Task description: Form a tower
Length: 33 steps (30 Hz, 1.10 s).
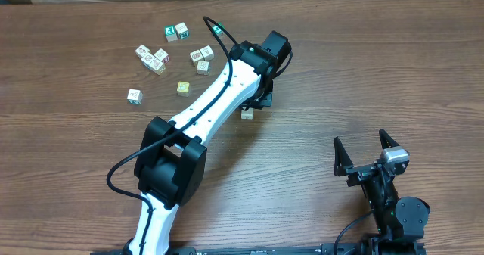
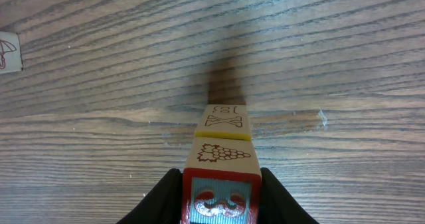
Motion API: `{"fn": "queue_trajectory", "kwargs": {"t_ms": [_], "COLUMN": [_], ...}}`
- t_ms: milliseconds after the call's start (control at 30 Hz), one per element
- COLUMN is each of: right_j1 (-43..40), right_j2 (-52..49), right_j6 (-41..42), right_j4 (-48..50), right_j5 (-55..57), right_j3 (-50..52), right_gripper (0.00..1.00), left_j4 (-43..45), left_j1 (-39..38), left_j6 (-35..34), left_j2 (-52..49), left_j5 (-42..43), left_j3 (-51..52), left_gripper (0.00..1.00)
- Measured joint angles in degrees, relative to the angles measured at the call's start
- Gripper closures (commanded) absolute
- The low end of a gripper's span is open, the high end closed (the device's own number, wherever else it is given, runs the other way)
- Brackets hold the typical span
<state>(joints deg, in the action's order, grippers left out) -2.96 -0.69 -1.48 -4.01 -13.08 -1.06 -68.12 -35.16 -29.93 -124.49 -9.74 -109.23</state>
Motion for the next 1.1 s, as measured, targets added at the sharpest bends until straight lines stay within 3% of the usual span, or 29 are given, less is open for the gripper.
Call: {"fn": "queue_trajectory", "kwargs": {"t_ms": [367, 700, 867, 1033, 1100], "right_j1": [0.0, 0.0, 0.0, 0.0, 0.0], "right_j2": [0.0, 0.0, 0.0, 0.0, 0.0], "right_j6": [0.0, 0.0, 0.0, 0.0, 0.0], "right_j4": [0.0, 0.0, 0.0, 0.0, 0.0], "right_j5": [0.0, 0.0, 0.0, 0.0, 0.0], "right_j3": [0.0, 0.0, 0.0, 0.0, 0.0], "right_gripper": [0.00, 0.00, 0.00, 0.00, 0.00], "left_j4": [0.0, 0.0, 0.1, 2.3, 2.7], "left_j1": [0.0, 0.0, 0.0, 0.0, 0.0], "left_j6": [-0.1, -0.2, -0.2, -0.2, -0.2], "left_j2": [0.0, 0.0, 0.0, 0.0, 0.0], "left_j5": [0.0, 0.0, 0.0, 0.0, 0.0], "left_j3": [0.0, 0.0, 0.0, 1.0, 2.0], "left_gripper": [0.62, 0.46, 0.46, 0.59, 0.59]}}
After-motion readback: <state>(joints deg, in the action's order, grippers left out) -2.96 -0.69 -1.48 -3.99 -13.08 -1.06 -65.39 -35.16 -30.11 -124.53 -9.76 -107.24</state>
